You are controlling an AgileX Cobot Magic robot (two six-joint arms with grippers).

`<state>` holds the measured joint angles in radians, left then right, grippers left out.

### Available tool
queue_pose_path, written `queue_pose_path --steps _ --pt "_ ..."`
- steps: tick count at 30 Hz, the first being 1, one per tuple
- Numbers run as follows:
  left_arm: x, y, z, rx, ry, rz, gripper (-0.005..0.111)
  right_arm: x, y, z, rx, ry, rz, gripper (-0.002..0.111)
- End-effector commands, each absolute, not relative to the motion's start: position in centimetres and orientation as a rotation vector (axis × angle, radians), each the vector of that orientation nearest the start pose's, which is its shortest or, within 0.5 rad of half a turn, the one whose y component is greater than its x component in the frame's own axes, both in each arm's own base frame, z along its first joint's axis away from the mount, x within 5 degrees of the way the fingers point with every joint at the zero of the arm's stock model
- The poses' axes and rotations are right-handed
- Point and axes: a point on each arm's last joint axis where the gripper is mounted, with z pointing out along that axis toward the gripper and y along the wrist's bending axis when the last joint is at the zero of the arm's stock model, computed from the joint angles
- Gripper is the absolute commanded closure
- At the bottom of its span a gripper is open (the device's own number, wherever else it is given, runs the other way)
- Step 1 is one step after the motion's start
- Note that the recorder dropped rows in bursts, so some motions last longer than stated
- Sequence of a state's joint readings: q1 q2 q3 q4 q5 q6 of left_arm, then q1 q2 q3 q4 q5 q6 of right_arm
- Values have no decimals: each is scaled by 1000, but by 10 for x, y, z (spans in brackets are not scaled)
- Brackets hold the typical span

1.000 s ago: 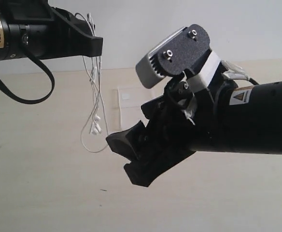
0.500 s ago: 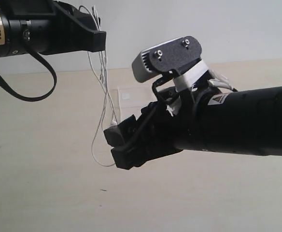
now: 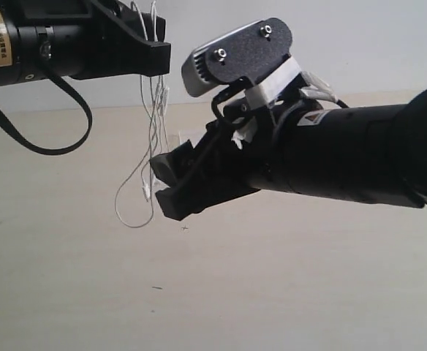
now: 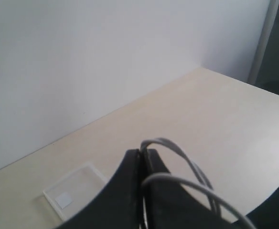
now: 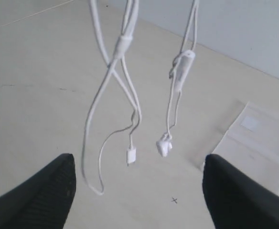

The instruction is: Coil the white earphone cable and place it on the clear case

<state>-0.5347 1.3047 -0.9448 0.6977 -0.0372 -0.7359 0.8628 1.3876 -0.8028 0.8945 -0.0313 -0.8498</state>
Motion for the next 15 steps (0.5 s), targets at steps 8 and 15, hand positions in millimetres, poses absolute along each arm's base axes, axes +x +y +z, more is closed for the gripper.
queue_pose_path --steps 8,15 --pt "251 -156 322 512 1791 -437 107 202 235 265 -895 1890 493 38" --pt "246 -160 316 546 1737 -524 107 202 236 264 -902 1894 498 38"
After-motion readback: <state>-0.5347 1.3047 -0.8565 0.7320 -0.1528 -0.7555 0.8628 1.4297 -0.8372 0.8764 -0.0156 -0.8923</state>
